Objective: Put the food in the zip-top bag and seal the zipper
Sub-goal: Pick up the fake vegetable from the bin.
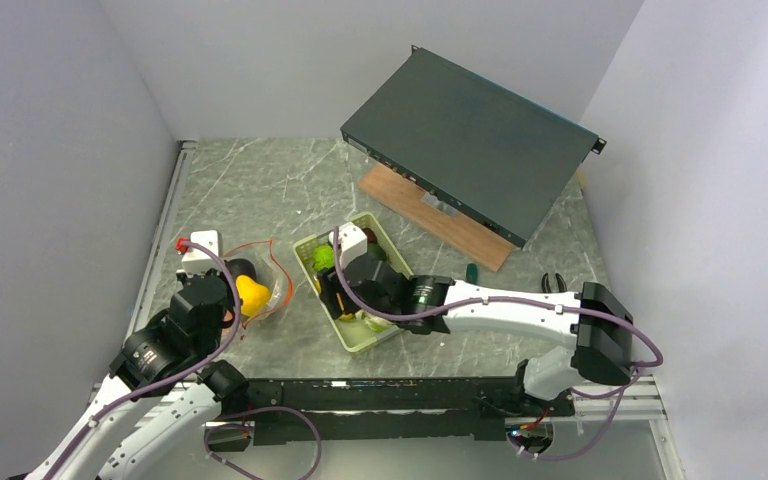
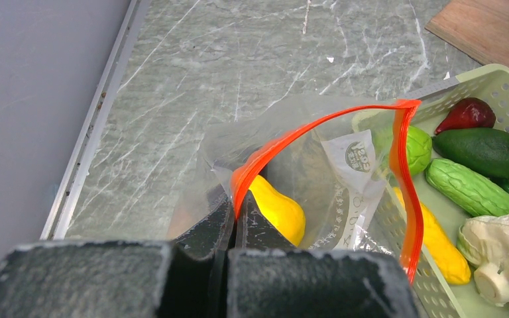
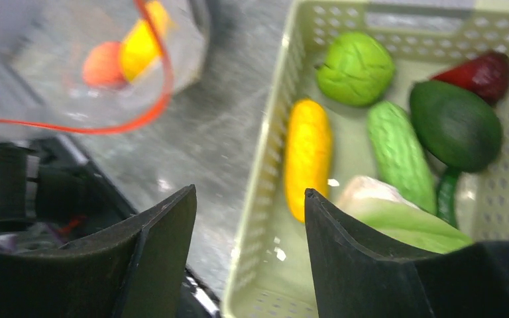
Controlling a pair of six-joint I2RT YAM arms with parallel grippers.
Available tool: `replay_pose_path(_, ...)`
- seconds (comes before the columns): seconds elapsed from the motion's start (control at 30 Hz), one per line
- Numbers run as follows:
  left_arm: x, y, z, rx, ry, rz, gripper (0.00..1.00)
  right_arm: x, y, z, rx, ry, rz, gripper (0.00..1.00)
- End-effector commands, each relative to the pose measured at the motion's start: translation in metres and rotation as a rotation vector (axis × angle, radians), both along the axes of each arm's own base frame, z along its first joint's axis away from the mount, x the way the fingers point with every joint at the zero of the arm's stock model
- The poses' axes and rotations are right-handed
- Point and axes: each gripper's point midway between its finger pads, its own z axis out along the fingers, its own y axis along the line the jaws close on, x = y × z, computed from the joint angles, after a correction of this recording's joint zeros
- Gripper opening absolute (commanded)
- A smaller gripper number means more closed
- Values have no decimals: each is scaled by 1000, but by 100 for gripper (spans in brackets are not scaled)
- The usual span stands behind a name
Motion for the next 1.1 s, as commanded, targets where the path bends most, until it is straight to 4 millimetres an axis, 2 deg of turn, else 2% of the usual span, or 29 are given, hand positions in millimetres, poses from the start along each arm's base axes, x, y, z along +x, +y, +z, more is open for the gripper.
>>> replay_pose_path(0.0,3,0,7,-24,-26,17,0,23,-27,-24,-137,-29,-40,61)
replay_pose_path(0.17,2,1,6,-25,-26,22,0,45,-31,-58,-243,83,-29,53)
replay_pose_path(0.4,4,-1,6,-17,-19,17,0,64,-21,-86,-338,136,18,49)
replay_pose_path(0.43,4,-1,5,-15,-17,18,0,66,-22,-39,-250,78,11,49)
replay_pose_path(0.47,4,-1,5,-15,-16,18,0,70,-17,-86,-347,126,14,49)
replay_pose_path(0.53,5,-1,5,-12,-17,17,0,74,-13,-90,-362,124,17,49)
replay_pose_path(0.8,5,-1,5,-9,-16,16,0,76,0,-100,-382,143,52,49)
replay_pose_path(1.07,5,-1,5,-9,-16,17,0,63,1,-132,-352,239,83,49)
